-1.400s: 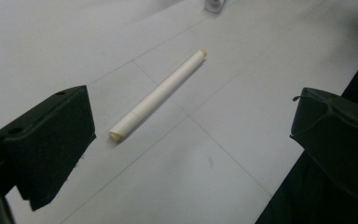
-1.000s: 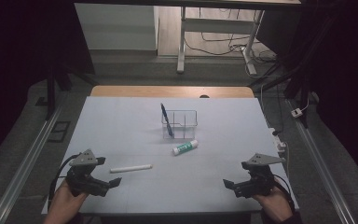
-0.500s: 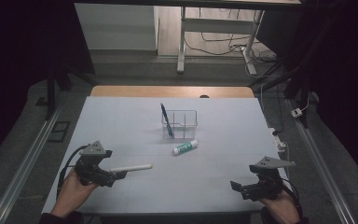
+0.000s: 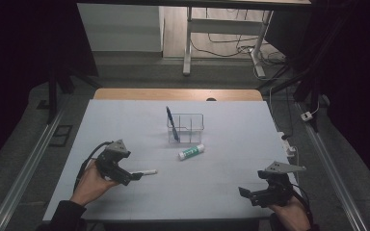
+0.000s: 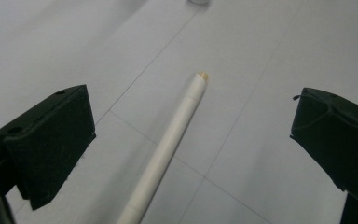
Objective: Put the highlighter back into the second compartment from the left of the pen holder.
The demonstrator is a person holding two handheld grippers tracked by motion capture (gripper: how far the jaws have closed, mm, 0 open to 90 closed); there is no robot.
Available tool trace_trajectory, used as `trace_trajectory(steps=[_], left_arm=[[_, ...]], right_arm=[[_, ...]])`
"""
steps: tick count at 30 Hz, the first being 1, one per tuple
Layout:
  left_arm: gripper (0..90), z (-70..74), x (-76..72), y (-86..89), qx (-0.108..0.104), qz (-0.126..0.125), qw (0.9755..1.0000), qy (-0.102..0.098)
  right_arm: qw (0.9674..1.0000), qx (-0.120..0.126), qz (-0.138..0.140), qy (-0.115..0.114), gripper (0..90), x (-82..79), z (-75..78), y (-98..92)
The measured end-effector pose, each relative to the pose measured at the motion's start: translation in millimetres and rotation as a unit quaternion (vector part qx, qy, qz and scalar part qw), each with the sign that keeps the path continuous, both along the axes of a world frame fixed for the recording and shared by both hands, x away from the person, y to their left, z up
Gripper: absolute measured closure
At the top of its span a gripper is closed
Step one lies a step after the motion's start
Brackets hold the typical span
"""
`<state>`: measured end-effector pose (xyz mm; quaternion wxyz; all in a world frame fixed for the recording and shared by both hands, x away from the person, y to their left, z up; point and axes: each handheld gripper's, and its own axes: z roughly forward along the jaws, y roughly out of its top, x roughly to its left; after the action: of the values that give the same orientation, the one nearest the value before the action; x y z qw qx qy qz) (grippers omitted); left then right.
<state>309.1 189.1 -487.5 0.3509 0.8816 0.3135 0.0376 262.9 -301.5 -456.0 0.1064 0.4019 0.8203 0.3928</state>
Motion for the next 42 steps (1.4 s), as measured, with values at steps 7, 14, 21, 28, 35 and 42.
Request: trace_trajectory(steps=[7, 14, 21, 28, 35, 42], left_arm=[[3.3, -9.8, 13.7, -24.1, 0.047, -0.039, 0.9981, 0.004], [17.2, -21.1, 22.5, -39.9, 0.083, -0.070, 0.9941, 0.007], [37.6, -27.5, 28.5, -45.0, 0.101, -0.090, 0.9907, 0.015], [54.0, -30.6, 29.1, -48.5, 0.120, -0.101, 0.9875, 0.018], [72.4, -29.0, 26.7, -50.3, 0.132, -0.106, 0.9855, 0.009], [78.1, -28.5, 26.8, -50.4, 0.129, -0.100, 0.9864, 0.023]], right_arm=[[1.0000, 0.000, 0.003, 0.003, 0.0, 0.5, -0.5, 0.6], [1.0000, -0.004, 0.007, 0.004, 0.0, 0.6, -0.6, 0.9], [1.0000, -0.003, 0.008, 0.004, 0.0, 0.8, -0.8, 0.9], [0.9999, -0.002, 0.009, 0.005, 0.0, 0.9, -0.8, 0.8], [0.9999, -0.002, 0.009, 0.006, 0.0, 0.9, -0.9, 0.9], [0.9999, -0.002, 0.010, 0.005, 0.0, 0.7, -0.8, 0.7]])
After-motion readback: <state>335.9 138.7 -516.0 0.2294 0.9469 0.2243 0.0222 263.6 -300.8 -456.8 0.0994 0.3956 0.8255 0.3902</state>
